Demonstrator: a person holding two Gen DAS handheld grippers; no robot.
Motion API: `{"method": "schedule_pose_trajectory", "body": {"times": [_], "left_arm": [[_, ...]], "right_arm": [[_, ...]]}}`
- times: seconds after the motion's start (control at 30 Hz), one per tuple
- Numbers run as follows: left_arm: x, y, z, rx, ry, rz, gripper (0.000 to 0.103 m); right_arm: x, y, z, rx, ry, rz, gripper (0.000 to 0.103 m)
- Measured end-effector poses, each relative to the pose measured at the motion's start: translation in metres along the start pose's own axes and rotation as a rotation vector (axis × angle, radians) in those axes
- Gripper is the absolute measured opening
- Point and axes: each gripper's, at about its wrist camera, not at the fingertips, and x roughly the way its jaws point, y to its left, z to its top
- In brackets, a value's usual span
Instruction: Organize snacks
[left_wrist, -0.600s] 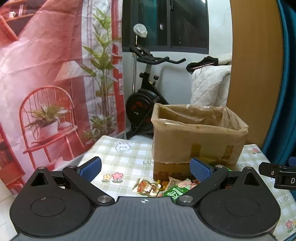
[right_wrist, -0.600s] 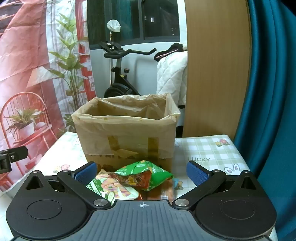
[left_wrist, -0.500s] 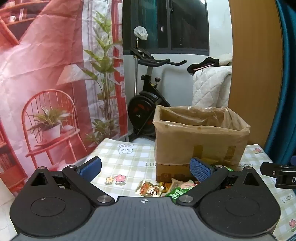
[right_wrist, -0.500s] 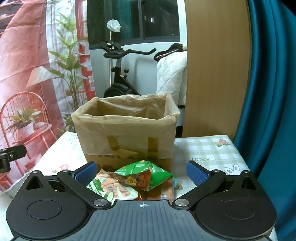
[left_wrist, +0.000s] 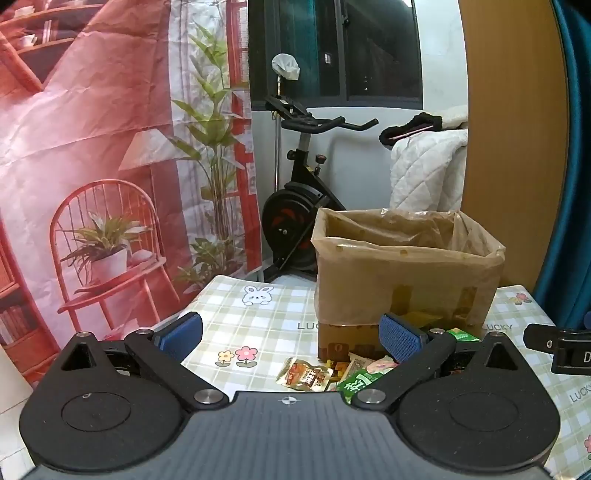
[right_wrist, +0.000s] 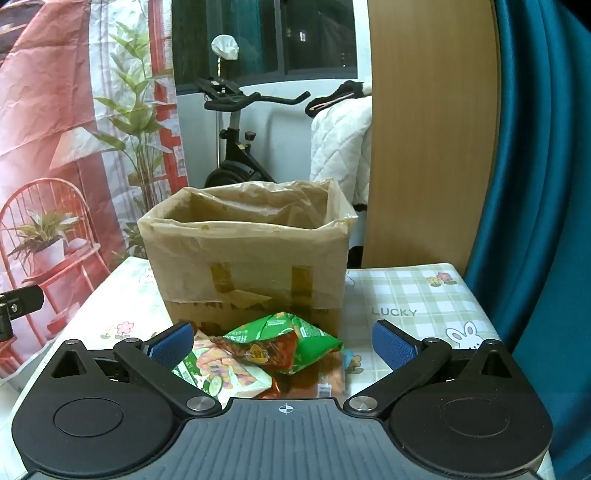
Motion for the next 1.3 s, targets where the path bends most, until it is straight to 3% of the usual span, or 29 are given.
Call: {"method": "schedule_pose_trajectory", "body": {"times": [1.3], "left_arm": [[0.001, -0.0026, -0.0069, -0.009, -0.001, 0.012, 0.102]], "right_arm": [[0.0021, 0.0022, -0.0053, -0.001, 0.002, 0.0, 0.102]]}}
